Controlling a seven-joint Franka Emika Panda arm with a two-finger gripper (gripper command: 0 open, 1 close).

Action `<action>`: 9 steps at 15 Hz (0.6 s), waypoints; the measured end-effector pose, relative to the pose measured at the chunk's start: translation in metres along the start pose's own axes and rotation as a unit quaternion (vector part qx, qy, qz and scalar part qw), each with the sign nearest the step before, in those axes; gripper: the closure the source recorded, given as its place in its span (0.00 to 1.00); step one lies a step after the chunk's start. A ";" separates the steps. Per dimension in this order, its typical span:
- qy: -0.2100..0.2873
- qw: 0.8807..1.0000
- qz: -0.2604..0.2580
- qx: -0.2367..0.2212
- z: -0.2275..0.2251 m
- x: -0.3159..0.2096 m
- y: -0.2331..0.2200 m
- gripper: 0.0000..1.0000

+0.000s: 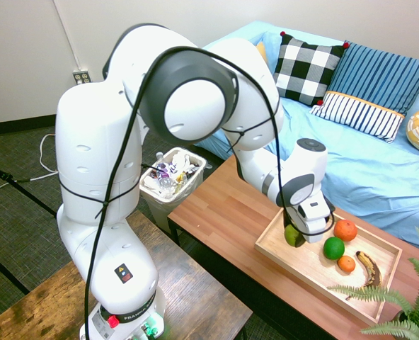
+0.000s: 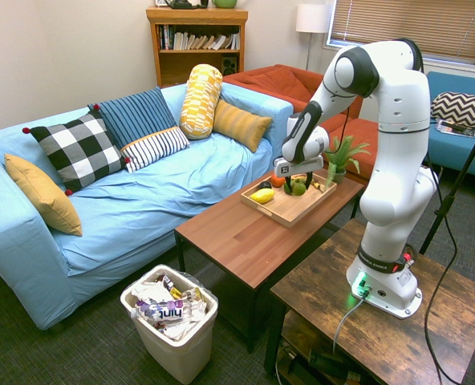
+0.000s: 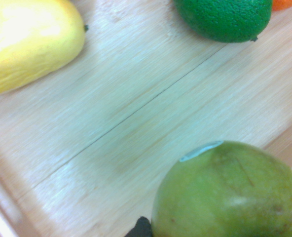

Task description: Put the apple in the tray

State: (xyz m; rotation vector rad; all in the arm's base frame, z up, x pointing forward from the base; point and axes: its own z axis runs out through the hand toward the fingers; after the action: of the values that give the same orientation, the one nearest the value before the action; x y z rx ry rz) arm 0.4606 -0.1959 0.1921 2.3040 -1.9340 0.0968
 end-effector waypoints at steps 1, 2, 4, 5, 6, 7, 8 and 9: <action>0.002 1.000 0.008 -0.003 0.012 0.005 -0.002 1.00; 0.001 1.000 0.017 -0.005 0.024 0.009 -0.004 1.00; -0.004 0.999 0.039 -0.009 0.043 0.014 -0.010 1.00; -0.007 0.999 0.047 -0.010 0.049 0.016 -0.014 1.00; -0.009 0.999 0.052 -0.010 0.054 0.017 -0.017 1.00; -0.011 0.998 0.055 -0.010 0.058 0.016 -0.021 1.00; -0.013 0.998 0.056 -0.010 0.062 0.015 -0.024 1.00; -0.015 0.998 0.056 -0.009 0.064 0.014 -0.027 1.00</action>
State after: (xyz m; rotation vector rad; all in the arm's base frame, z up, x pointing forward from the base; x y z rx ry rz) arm 0.4874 -0.2140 0.1290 2.1971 -2.0702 0.0558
